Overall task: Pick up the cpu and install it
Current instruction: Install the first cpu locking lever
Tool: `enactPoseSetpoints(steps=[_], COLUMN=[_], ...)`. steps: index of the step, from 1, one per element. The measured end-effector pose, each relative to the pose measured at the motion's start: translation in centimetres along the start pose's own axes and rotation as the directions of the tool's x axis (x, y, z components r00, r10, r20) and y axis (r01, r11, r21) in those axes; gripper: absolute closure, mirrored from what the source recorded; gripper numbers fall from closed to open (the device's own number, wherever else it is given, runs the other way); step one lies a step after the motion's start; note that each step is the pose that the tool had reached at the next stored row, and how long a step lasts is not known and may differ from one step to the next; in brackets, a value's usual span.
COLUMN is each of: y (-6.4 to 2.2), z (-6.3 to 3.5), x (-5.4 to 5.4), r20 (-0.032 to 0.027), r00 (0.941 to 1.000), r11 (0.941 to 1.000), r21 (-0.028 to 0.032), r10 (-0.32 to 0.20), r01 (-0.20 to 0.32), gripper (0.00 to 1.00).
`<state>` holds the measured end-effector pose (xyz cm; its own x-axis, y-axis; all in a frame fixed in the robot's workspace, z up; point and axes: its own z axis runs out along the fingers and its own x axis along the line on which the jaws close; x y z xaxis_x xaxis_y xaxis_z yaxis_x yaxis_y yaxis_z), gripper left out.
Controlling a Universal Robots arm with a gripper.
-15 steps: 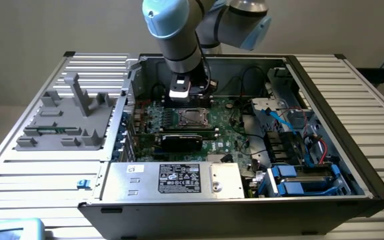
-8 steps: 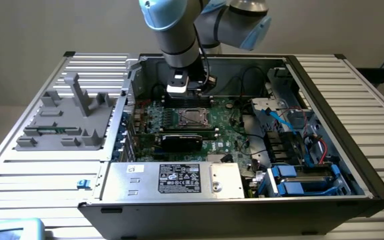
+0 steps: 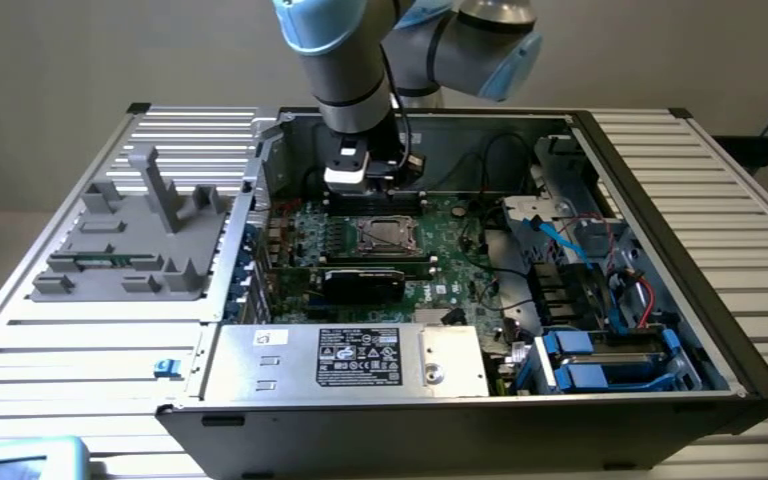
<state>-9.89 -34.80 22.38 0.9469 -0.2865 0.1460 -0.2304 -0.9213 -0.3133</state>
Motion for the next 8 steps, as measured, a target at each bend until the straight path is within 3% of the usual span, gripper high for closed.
enactPoseSetpoints(steps=[2, 8], y=[-0.11, -0.59], z=[-0.35, -2.41], x=[0.0, 0.4], r20=[0.0007, 0.0038], r00=[1.0000, 1.0000], r11=[1.0000, 0.9999], r21=[-0.0049, -0.0106], r10=[-0.001, 0.000], r01=[0.001, 0.000], gripper=[0.89, 0.89])
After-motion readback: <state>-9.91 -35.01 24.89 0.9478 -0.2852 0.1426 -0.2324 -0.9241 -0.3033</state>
